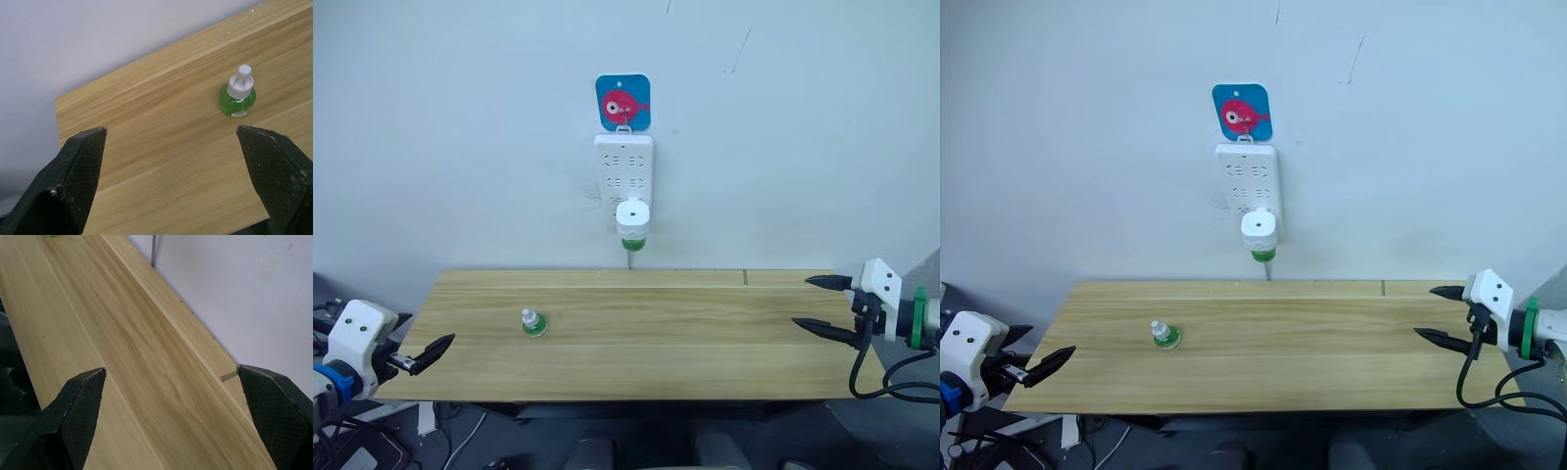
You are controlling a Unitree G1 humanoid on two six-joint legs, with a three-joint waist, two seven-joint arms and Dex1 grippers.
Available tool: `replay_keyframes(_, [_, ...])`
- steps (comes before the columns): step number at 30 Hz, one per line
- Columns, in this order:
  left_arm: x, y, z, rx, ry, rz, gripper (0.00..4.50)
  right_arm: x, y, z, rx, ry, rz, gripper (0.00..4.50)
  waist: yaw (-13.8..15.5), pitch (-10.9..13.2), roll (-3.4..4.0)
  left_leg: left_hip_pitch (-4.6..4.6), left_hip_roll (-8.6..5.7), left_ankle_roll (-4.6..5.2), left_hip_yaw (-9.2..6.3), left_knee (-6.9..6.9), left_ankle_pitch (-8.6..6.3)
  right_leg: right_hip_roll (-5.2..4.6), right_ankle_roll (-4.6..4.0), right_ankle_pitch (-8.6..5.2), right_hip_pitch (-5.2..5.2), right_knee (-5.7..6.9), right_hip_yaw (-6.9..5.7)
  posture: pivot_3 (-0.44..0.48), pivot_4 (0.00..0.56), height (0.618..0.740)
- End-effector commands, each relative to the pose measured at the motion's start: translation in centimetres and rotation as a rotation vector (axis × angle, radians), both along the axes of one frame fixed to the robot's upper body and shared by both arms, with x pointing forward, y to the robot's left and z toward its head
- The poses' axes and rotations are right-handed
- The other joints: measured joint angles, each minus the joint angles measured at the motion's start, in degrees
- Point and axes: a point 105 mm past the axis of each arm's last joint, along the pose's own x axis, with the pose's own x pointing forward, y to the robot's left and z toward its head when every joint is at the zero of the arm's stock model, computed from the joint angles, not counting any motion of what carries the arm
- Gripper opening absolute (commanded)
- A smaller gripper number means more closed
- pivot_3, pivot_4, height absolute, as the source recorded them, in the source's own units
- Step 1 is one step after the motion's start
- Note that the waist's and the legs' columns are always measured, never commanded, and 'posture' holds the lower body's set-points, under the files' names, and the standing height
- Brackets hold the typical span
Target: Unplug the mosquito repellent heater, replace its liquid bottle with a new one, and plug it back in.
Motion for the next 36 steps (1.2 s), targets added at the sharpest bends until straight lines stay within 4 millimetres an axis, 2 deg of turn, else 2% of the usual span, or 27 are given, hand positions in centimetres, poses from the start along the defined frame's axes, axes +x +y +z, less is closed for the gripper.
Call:
replay_keyframes(1, [0.4,0.3,-0.3,-0.008,-0.029,-0.013,4.5,0.3,0.1,1.3,-0.016,-0.043,0.014,4.46,0.0,0.0,0.02,0.0,0.0,0.0,0.0,0.0,0.0,0.0,0.0,0.0,0.0,0.0,0.0,0.117,0.075,0.725])
replay_keyframes(4, [0.1,1.1,-1.5,-0.047,-0.019,-0.015,4.5,0.2,0.0,1.1,-0.018,-0.041,0.014,4.46,0.0,0.1,0.16,0.02,-0.02,0.0,0.02,0.01,0.0,0.0,-0.01,0.0,0.01,0.0,-0.01,0.118,0.074,0.725])
replay_keyframes(11, [-0.3,2.4,-0.9,-0.095,-0.072,-0.039,4.5,0.1,0.1,1.0,-0.017,-0.042,0.018,4.46,-0.1,0.2,-0.03,-0.01,-0.02,-0.01,0.01,0.0,-0.01,-0.03,-0.03,0.02,-0.01,0.0,-0.02,0.118,0.072,0.725])
replay_keyframes(17, [-0.2,3.2,-0.4,-0.065,-0.095,-0.044,4.5,0.0,0.1,1.0,-0.018,-0.043,0.019,4.46,-0.1,0.2,-0.02,0.0,-0.01,-0.01,-0.05,0.01,-0.01,-0.02,0.0,0.02,0.01,0.02,-0.09,0.114,0.073,0.725])
replay_keyframes(36, [0.4,0.8,0.8,-0.091,-0.1,-0.152,4.5,-0.2,0.5,1.1,-0.019,-0.041,0.022,4.46,-0.2,0.2,-0.01,-0.01,-0.01,-0.01,-0.05,0.01,-0.01,-0.02,0.01,0.03,0.01,0.02,-0.08,0.108,0.077,0.725])
